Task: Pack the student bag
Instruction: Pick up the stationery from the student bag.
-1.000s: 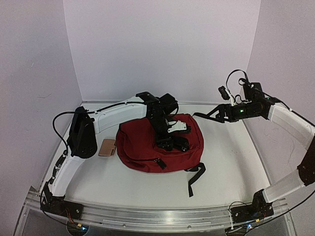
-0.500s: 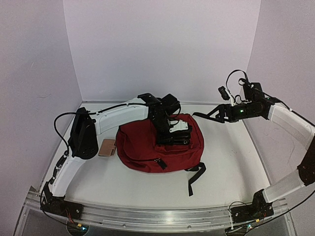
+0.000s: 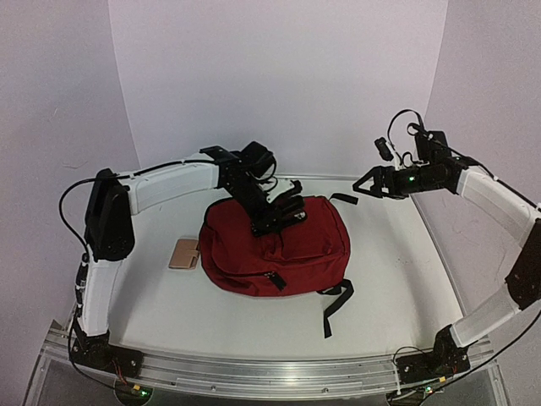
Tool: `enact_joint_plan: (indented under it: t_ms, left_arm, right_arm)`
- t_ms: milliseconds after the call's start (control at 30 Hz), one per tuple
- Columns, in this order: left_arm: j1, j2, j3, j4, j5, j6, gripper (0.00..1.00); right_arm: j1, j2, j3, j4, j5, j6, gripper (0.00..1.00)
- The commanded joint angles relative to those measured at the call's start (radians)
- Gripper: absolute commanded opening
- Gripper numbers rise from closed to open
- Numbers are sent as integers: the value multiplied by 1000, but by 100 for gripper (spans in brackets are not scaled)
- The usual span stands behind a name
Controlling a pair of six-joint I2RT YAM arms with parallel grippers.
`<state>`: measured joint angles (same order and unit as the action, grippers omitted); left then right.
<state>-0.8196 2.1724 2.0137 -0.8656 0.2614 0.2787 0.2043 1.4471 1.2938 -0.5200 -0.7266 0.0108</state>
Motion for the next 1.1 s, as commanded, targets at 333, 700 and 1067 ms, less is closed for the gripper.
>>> enact_joint_plan:
  t_ms: [333,700,1067]
  left_arm:
    - [105,-508,-487,369,79,-525,0]
    - [125,-677,-775,493,94,-738,0]
    - [132,-712,-820,505,84,-764,0]
  right_arm:
    - [349,284,268,6,392,133,76]
    - [525,492,411,-29,508,189,72]
    - [542,600,486,-78,589,200,46]
